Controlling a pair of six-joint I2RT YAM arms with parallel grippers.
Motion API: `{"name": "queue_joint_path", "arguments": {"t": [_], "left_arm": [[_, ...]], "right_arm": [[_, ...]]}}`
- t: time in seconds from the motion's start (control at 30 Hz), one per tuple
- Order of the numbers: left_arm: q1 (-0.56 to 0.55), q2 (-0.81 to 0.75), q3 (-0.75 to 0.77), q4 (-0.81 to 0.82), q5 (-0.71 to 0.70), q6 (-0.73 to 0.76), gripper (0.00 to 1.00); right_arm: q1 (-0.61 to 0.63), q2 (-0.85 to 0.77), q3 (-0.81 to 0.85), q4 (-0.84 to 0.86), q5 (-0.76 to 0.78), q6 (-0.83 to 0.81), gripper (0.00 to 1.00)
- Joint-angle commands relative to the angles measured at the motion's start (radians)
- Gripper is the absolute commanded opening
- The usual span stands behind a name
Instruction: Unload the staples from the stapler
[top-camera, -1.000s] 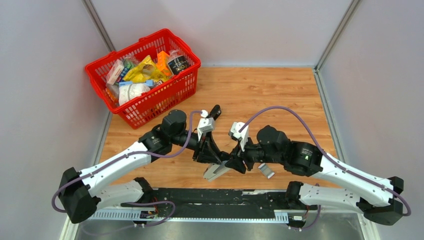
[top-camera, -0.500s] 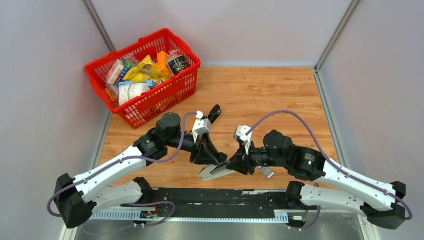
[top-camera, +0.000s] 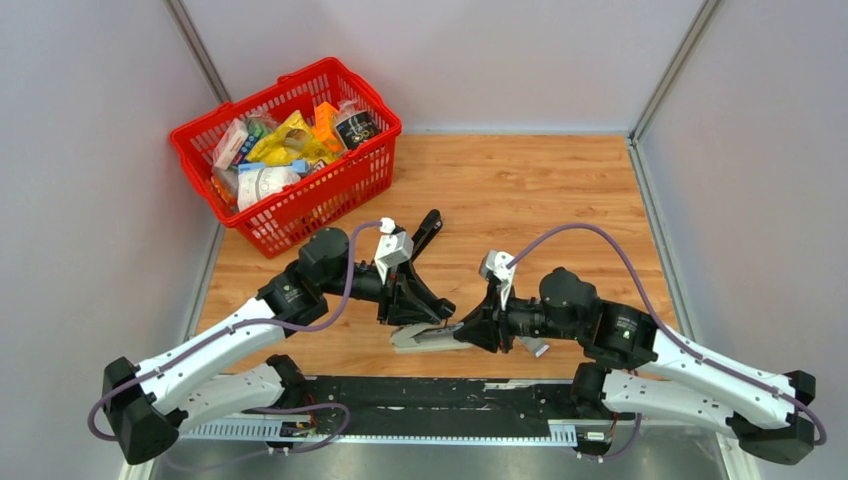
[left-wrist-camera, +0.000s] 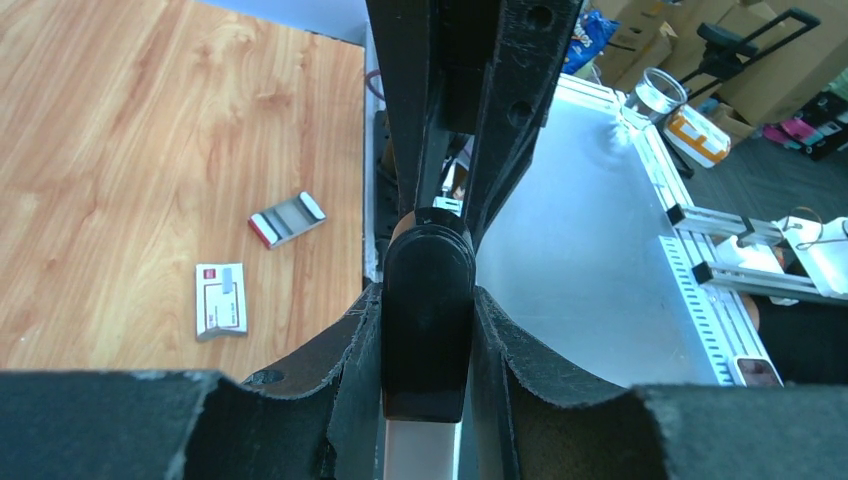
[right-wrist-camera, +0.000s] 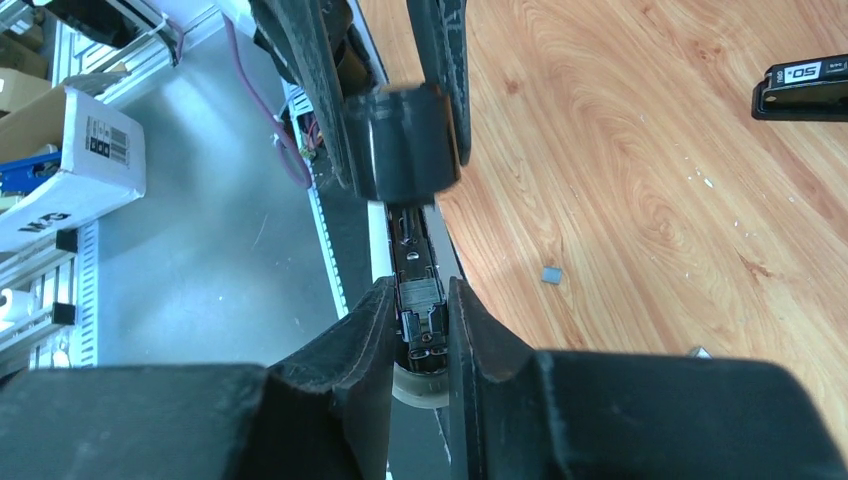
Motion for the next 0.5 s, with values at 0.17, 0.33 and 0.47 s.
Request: {"name": "queue_joint_path", "arguments": {"t": [0.17, 0.33, 0.47], "left_arm": [[-0.002, 0.012, 0.059, 0.108, -0.067, -0.006, 0.00], [-0.004, 0.001, 0.060, 0.074, -0.075, 0.015, 0.00], [-0.004, 0.006, 0.066, 0.051, -0.081, 0.032, 0.00]], "right_arm": [[0.002, 0.051, -0.036, 0.029, 0.118, 0.067, 0.24], [0.002, 0.002, -0.034, -0.023, 0.163, 0.064, 0.60], [0.002, -0.039, 0.012, -0.077, 0.213, 0.052, 0.64]]}}
